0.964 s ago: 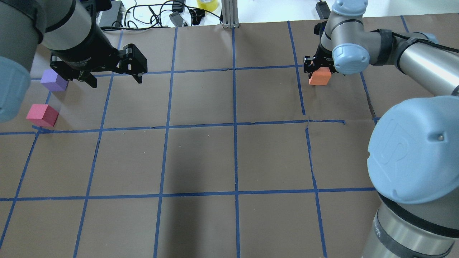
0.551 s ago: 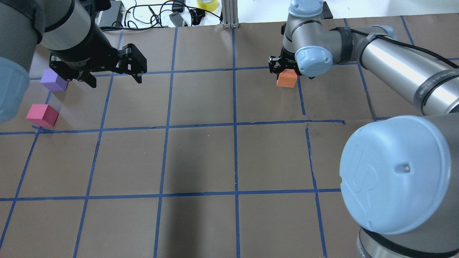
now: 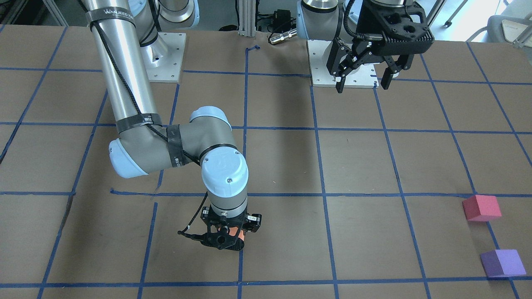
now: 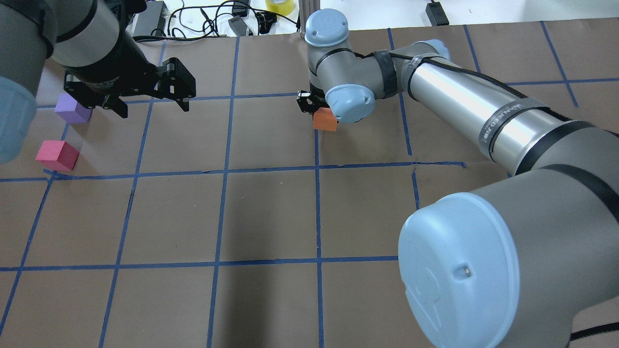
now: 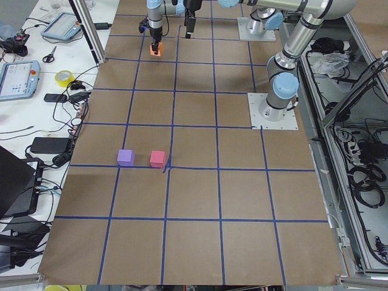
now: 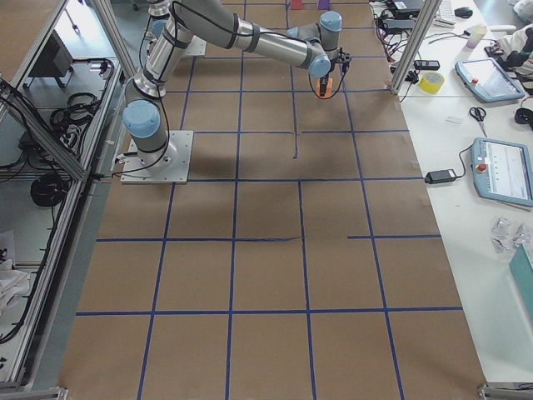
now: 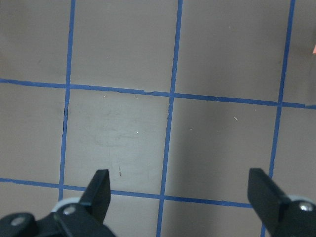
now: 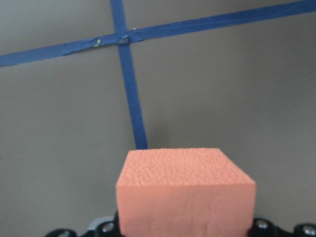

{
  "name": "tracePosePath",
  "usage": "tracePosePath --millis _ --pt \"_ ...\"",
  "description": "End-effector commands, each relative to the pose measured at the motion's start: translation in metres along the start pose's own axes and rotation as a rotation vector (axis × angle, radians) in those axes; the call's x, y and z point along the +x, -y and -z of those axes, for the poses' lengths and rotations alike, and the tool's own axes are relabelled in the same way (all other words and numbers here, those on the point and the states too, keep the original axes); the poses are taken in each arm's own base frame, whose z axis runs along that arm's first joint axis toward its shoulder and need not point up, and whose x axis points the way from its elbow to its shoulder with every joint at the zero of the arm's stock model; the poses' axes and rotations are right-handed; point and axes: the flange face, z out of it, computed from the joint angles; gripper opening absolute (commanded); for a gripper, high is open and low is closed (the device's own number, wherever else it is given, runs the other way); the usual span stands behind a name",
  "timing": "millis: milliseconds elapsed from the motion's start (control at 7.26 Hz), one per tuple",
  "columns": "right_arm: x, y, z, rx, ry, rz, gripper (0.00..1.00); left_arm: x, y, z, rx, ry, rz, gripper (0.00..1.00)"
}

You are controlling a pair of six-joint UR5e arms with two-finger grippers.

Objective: Arrange blocks in a line
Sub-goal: 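Carry the orange cube toward the table centre with the right gripper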

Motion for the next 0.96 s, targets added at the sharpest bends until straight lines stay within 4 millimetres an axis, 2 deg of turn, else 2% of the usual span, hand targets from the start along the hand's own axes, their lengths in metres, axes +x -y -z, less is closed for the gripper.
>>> tracePosePath --millis 0,138,413,551,688,826 --pt "-0.026 -0.02 -0.017 -0.021 -0.005 0.07 0.01 0.0 0.001 -0.002 -0.002 -0.001 0.004 1.0" --pt "-0.031 -0.024 -0.02 -0.023 -0.004 0.096 0.06 -0.001 -0.001 -0.002 -0.008 0.004 0.004 1.0" --pt "-0.037 -0.026 -0.028 -0.007 0.009 0.097 0.26 -0.001 -0.003 -0.003 -0.014 0.005 0.005 1.0" --pt "-0.041 -0.029 -0.027 0.0 0.012 0.103 0.64 0.0 -0.001 -0.008 -0.014 0.004 0.01 1.0" --pt "-0.041 -0.029 -0.026 0.003 0.011 0.097 0.97 -0.006 0.006 0.001 0.004 0.003 0.012 1.0" --pt "-0.041 -0.029 -0.024 -0.002 0.012 0.093 1.0 -0.023 0.018 -0.003 -0.007 0.003 0.051 1.0"
